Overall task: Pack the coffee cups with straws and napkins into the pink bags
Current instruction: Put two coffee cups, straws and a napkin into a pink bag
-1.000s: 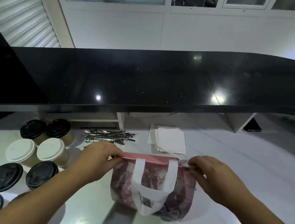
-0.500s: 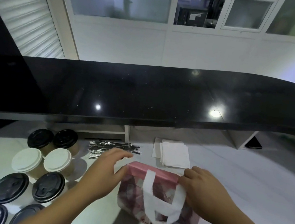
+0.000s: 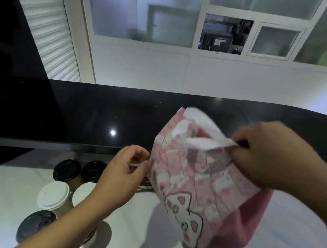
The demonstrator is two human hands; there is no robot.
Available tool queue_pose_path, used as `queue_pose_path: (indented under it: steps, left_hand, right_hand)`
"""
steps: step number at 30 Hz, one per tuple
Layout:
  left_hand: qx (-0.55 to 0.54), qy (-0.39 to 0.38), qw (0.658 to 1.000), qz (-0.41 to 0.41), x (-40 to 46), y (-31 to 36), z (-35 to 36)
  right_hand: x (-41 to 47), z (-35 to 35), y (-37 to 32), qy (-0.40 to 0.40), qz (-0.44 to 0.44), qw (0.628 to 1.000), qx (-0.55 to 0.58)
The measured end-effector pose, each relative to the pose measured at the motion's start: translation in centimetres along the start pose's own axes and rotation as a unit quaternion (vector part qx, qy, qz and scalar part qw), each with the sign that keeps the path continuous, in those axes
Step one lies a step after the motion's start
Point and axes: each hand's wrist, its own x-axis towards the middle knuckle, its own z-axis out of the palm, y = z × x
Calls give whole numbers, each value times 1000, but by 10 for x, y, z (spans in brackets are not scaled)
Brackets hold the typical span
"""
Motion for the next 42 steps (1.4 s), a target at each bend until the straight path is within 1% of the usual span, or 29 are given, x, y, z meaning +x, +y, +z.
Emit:
queue_pose_path:
  steps: [3, 6, 9, 11, 14, 20, 22, 28, 34, 38, 42]
  left_hand:
    - [-26, 21, 999, 27, 18, 11, -17]
    - [-34, 5, 999, 33, 36, 13, -28]
    - [-56, -29, 998, 21, 55, 9, -35]
    - [-39, -35, 999, 13, 68, 6, -40]
    - [7, -25, 1000, -11, 97, -9, -50]
    - [-7, 8, 999, -51, 149, -48, -65]
    - [10, 23, 997, -67, 163, -59, -70]
    - [48, 43, 995, -81, 186, -81, -83]
    - [61, 44, 993, -94, 192, -88, -87]
    - [59, 59, 992, -92, 190, -79, -88]
    - [69, 109, 989, -66, 167, -59, -86]
  right_hand:
    - [40, -23, -22, 82, 0, 997, 14]
    - [92, -29, -50, 125, 1, 991, 36]
    - [143, -21, -83, 151, 9, 987, 59]
    - [172, -13, -105, 161, 21, 983, 81]
    - [214, 3, -131, 174, 30, 979, 107]
    - [272, 33, -175, 196, 41, 970, 136]
    - [284, 40, -187, 192, 36, 972, 133]
    - [308, 44, -217, 177, 31, 973, 144]
    - [307, 36, -221, 126, 2, 979, 162]
    - [285, 22, -219, 150, -21, 975, 160]
    - [234, 15, -203, 174, -46, 969, 170]
